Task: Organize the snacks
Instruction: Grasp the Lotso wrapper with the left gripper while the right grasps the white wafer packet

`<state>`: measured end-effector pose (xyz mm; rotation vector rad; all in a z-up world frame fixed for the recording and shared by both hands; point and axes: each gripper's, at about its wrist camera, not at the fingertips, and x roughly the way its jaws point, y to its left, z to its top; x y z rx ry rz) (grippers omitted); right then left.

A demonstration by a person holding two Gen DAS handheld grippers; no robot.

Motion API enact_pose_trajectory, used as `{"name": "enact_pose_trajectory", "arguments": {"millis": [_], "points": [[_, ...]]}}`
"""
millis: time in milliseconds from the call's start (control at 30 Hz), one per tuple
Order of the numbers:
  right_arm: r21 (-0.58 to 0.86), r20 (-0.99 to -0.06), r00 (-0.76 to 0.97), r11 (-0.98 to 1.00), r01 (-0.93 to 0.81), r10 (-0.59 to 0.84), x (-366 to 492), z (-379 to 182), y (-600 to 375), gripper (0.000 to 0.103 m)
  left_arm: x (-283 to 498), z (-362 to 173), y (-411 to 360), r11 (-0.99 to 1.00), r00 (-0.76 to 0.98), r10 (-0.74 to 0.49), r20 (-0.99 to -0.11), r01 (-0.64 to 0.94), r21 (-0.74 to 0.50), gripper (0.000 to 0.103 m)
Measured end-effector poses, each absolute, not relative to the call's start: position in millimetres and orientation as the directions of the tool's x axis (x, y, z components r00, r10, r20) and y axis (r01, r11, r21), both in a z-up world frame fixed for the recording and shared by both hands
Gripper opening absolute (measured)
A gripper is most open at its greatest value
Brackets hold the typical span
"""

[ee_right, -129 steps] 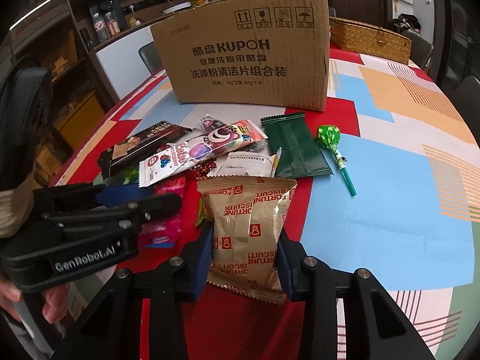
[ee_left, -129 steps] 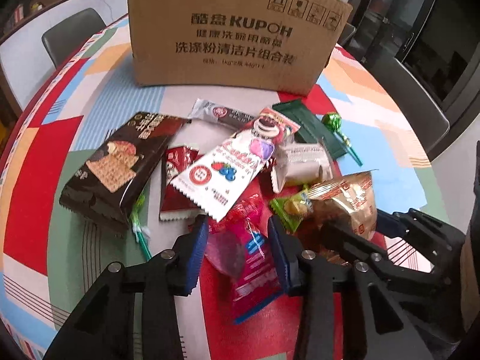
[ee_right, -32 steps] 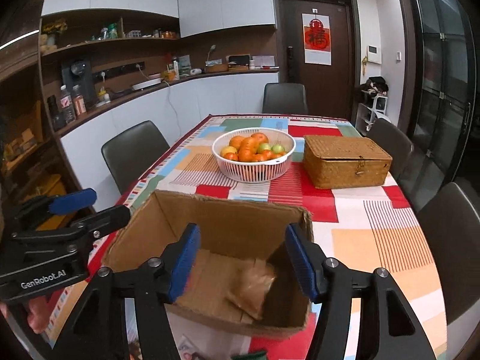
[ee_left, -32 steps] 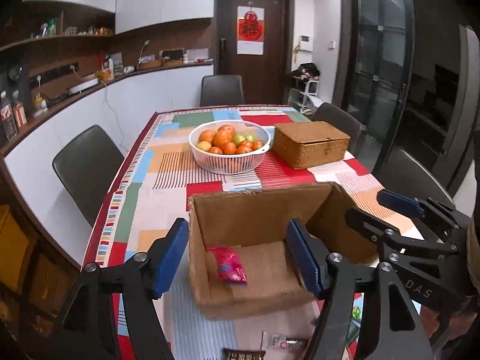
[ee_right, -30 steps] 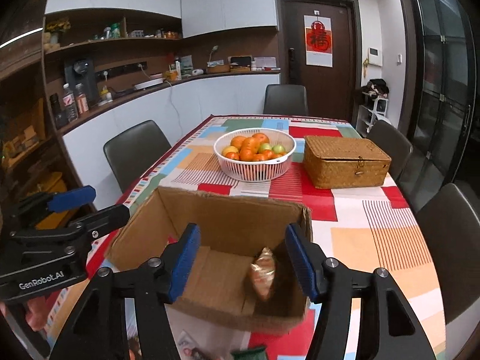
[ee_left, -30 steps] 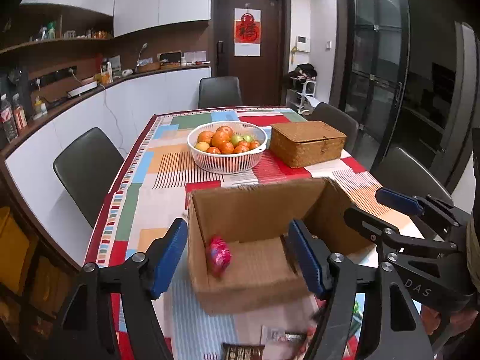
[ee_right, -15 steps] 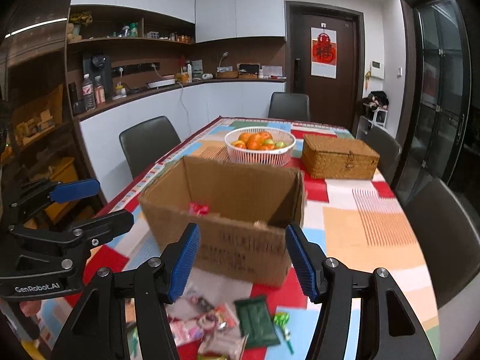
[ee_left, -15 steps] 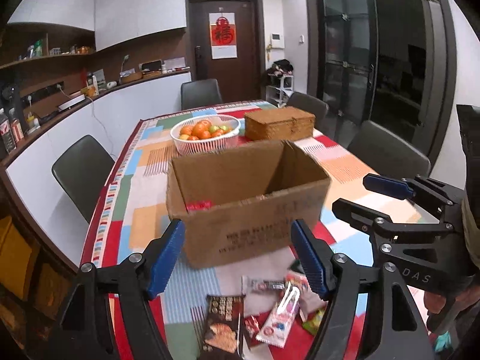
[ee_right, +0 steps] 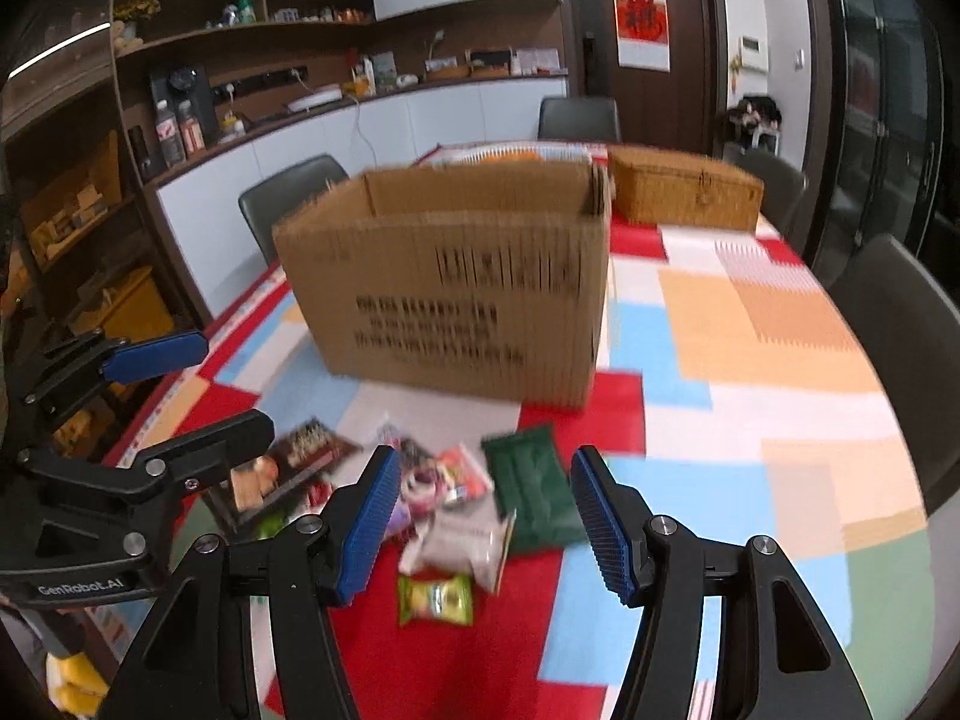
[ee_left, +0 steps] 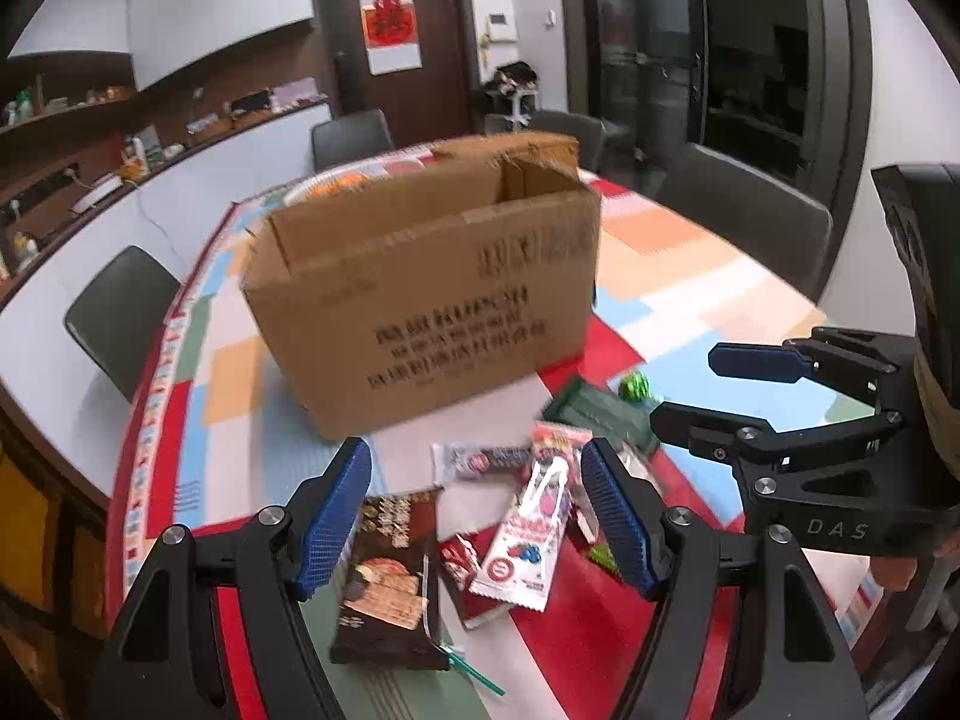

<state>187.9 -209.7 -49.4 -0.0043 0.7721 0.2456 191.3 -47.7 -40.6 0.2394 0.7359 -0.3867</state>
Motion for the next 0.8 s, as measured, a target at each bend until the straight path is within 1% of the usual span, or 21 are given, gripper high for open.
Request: {"name": "enact_pose_trajectory", "arguments": {"millis": [67,333,500,567,667,767,800], "points": [[0.091,-0.709,0.670,0.971,-0.220,0.218,187,-60,-210,0.060,195,-52,-50,0.895,0.652,-0.266,-0.710,0.441,0.070,0.072],[0.138,-0.761,0.605,0.969,-0.205,0.236,194,-93,-211,0.060,210,-88,-57,0.853,0.548,-0.320,-0.773,0.522,0.017,0.062],[0.166,-0.783,0.569,0.966,-0.196,0.250,199,-107,-212,0.055,218,-100,-64,0.831,0.504,-0.340,-0.794,0.556,-0.003,0.059],[0.169,-0.791,0.559,0.967,-0.192,0.249,201,-111,-214,0.053,222,-103,-65,0.829,0.490,-0.345,-0.800,0.560,-0.015,0.057],[0.177,-0.795,0.553,0.967,-0.182,0.249,203,-115,-217,0.052,229,-108,-69,0.833,0.480,-0.341,-0.808,0.553,-0.022,0.055],[0.199,-0.795,0.543,0.962,-0.188,0.270,205,-116,-217,0.052,236,-113,-71,0.837,0.463,-0.344,-0.817,0.545,-0.044,0.050],[0.203,-0.795,0.541,0.961,-0.190,0.275,206,-117,-216,0.052,238,-115,-71,0.839,0.461,-0.343,-0.818,0.543,-0.046,0.050]]}}
